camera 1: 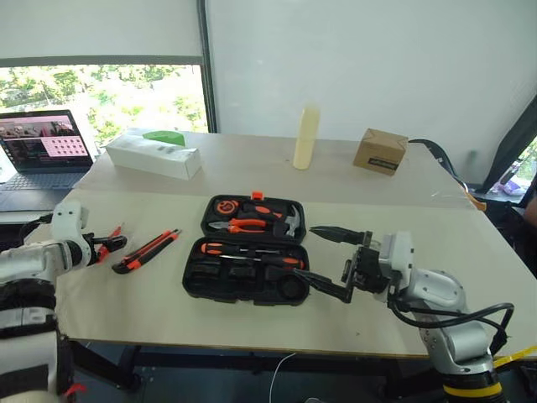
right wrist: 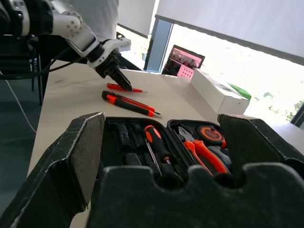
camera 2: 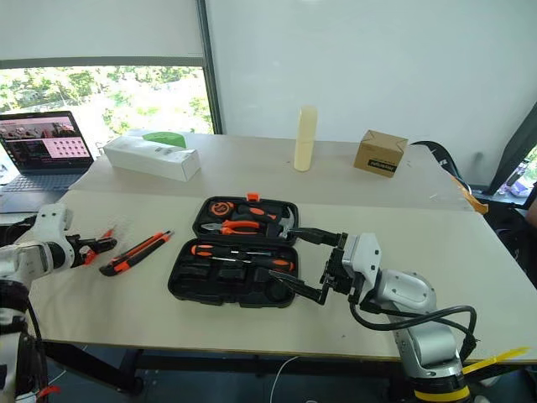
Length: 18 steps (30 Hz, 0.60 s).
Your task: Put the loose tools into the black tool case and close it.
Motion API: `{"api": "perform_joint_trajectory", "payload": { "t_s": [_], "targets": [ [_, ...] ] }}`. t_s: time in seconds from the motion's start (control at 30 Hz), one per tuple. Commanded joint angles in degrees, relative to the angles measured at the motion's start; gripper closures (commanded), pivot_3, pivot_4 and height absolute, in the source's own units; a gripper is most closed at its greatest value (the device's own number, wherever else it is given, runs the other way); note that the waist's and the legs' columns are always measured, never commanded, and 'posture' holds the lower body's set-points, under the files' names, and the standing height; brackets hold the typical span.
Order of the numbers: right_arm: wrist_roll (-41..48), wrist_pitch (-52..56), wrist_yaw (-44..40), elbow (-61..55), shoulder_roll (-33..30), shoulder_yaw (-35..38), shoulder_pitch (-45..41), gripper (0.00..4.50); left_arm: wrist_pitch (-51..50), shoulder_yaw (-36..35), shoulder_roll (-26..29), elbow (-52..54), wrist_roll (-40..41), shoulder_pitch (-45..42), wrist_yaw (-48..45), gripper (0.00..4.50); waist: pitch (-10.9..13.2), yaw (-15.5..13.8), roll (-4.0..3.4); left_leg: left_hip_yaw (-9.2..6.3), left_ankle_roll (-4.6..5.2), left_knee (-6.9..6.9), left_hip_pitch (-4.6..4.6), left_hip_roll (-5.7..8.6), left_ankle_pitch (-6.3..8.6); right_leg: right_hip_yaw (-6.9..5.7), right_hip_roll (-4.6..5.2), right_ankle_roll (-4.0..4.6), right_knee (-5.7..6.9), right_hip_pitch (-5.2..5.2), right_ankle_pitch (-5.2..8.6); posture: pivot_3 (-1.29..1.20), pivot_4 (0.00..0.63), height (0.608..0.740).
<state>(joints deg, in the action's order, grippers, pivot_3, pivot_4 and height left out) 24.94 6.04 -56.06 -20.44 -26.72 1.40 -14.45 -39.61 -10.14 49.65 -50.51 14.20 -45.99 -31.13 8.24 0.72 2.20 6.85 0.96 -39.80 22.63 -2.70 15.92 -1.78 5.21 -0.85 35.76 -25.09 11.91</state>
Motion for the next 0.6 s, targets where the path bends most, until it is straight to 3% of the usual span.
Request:
{"api": "perform_joint_trajectory", "payload": {
  "t_s": [0.03, 0.07, 0.1, 0.3, 0.43, 0.6],
  "targets": [
    [1.2, 0.1, 1.0, -1.4, -0.7, 0.6, -0.4, 0.07, 2.8, 1.1, -0.2, -5.1, -2.5, -3.9, -2.3, 0.0, 0.0, -0.1, 0.0, -0.01, 0.0, -0.03, 0.04, 0.0, 0.0, -0.04, 0.02, -0.01, 0.0, 0.0, 0.0, 0.0, 0.15, 0.74],
    [1.2, 0.0, 1.1, -1.5, -0.7, 0.5, -0.3, 0.0, 3.5, 1.5, -0.5, -6.7, -3.1, -4.6, -2.7, 0.53, 0.0, -0.1, 0.0, 0.0, 0.0, -0.03, 0.08, 0.0, 0.0, -0.06, 0.03, -0.01, 0.0, -0.01, 0.01, 0.0, 0.15, 0.74],
    [1.1, -0.1, 1.1, -1.5, -0.7, 0.4, -0.2, 0.0, 4.3, 1.6, -0.6, -7.8, -3.5, -5.1, -3.3, 0.61, 0.0, -0.1, 0.0, -0.01, 0.01, -0.05, 0.09, 0.0, 0.0, -0.08, 0.04, -0.01, 0.01, -0.01, 0.01, 0.0, 0.15, 0.74],
    [0.9, -0.5, 1.3, -1.7, -1.4, 0.2, 0.4, 0.0, 7.0, 1.3, -0.8, -11.9, -5.1, -6.9, -4.9, 2.65, 0.0, -0.2, 0.01, -0.05, 0.02, -0.1, 0.1, 0.0, 0.01, -0.14, 0.08, -0.02, 0.09, 0.0, 0.01, 0.0, 0.15, 0.74],
    [1.1, -0.6, 1.5, -2.6, -2.2, 0.8, 2.0, 0.0, 12.9, -5.0, -0.3, -10.0, 0.6, -7.4, -12.8, 4.05, 0.0, -0.3, 0.06, -0.09, 0.02, -0.11, 0.13, -0.01, 0.0, -0.18, 0.08, -0.02, 0.12, 0.0, 0.01, 0.0, 0.15, 0.74],
    [2.6, -0.1, 1.2, -4.3, -5.2, 3.9, 5.2, 0.0, 23.1, -3.3, 0.1, 6.4, 6.1, -1.8, -39.8, 4.06, 0.1, -0.5, 0.22, -0.24, -0.01, -0.37, 0.45, -0.05, -0.01, -0.4, 0.08, -0.01, 0.1, -0.09, 0.01, 0.0, 0.15, 0.74]
  ]
}}
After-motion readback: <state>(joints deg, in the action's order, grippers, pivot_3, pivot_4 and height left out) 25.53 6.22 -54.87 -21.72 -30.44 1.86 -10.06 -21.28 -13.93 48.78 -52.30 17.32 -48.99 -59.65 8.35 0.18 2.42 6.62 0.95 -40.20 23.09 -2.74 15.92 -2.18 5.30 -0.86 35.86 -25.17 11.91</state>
